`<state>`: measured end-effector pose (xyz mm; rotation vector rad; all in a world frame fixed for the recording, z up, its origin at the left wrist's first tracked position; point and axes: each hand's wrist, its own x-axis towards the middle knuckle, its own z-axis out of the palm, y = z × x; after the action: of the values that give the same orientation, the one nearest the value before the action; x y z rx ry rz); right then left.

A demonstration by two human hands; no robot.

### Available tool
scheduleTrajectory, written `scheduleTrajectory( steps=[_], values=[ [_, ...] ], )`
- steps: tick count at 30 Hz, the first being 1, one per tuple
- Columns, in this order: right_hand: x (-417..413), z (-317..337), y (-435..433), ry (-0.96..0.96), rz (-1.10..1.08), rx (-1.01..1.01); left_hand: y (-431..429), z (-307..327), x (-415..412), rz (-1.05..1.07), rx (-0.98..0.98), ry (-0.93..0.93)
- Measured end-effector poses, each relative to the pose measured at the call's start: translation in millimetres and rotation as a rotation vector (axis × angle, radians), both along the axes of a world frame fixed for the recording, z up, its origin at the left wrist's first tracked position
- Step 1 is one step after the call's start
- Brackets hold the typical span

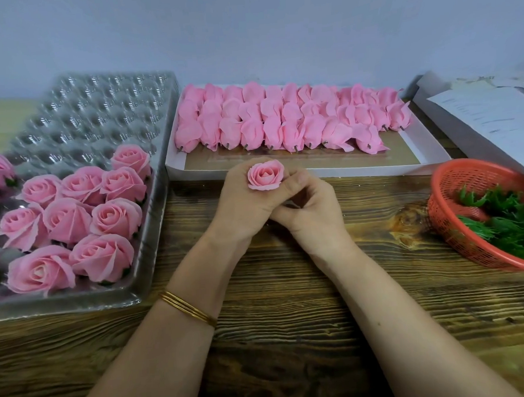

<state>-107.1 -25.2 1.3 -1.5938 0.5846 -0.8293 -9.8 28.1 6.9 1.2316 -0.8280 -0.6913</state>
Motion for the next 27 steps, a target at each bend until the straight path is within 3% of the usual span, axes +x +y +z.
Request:
scheduleTrajectory(
  steps=[11,20,27],
  values=[
    [-8,5,-11,0.043,0.169,0.092,7,5,8,-0.203,0.02,-0.024],
    [-1,1,-1,0.01,0.036,-0.056,2,-1,5,-0.091,-0.004,-0.051],
    [-4,4,-1,-0.008,0.046,-0.051,3,1,4,-0.087,0.013,-0.047]
  ],
)
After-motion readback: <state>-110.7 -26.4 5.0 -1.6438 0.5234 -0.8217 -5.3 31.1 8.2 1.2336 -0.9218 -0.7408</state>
